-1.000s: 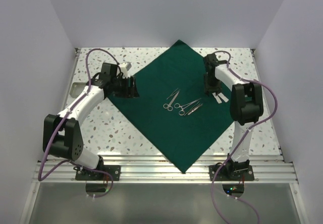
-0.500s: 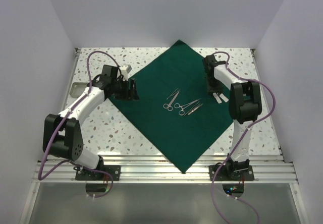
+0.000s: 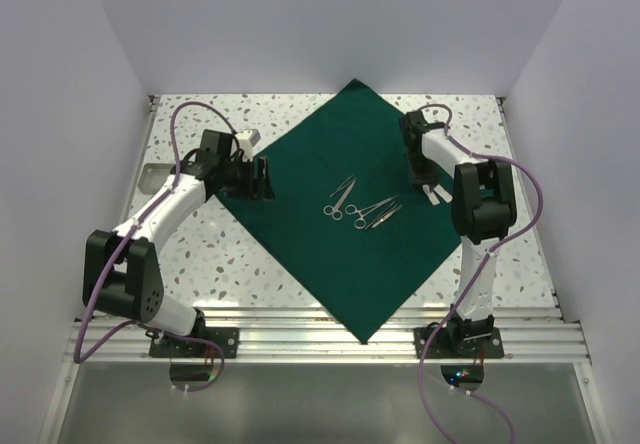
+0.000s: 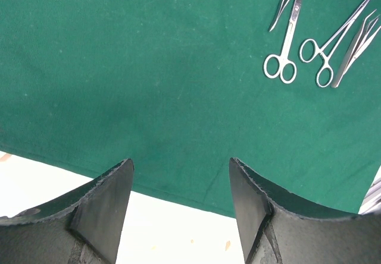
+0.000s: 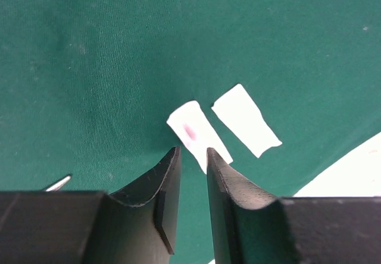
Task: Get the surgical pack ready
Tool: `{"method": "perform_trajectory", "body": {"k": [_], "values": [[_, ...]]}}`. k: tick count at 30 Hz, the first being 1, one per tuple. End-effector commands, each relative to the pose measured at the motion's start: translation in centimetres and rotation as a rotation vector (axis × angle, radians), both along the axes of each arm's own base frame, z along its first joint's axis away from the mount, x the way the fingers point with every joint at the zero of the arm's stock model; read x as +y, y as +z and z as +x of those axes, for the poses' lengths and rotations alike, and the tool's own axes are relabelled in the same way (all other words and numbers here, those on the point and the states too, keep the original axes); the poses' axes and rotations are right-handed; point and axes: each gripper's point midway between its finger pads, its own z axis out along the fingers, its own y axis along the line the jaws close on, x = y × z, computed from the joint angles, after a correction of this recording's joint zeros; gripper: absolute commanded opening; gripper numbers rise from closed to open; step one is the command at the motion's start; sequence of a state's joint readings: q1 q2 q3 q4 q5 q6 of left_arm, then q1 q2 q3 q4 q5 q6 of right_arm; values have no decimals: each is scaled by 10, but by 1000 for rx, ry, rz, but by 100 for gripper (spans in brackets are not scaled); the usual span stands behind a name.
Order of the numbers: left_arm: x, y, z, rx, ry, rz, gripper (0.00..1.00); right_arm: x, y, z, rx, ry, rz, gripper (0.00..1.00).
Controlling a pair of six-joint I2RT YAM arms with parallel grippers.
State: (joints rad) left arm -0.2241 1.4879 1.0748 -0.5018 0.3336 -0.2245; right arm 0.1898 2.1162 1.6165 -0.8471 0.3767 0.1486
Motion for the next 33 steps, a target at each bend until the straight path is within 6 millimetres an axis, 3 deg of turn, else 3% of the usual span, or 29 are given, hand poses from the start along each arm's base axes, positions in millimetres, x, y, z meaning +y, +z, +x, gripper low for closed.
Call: {"method": "perform_trajectory", "body": {"k": [1,15,23,33], "values": [[-2,12,-1,-49,-24,-4,69,-3,-9,0,15,8,-30,27],[0,10,-3,-44,-20,2,69,-14,-14,-2,29,9,-80,23],[2,10,-3,-43,-10,10,69,-14,-12,-1,23,-3,-71,3],[3,11,-2,-34,8,11,68,-7,18,2,-34,-38,-22,0]]}}
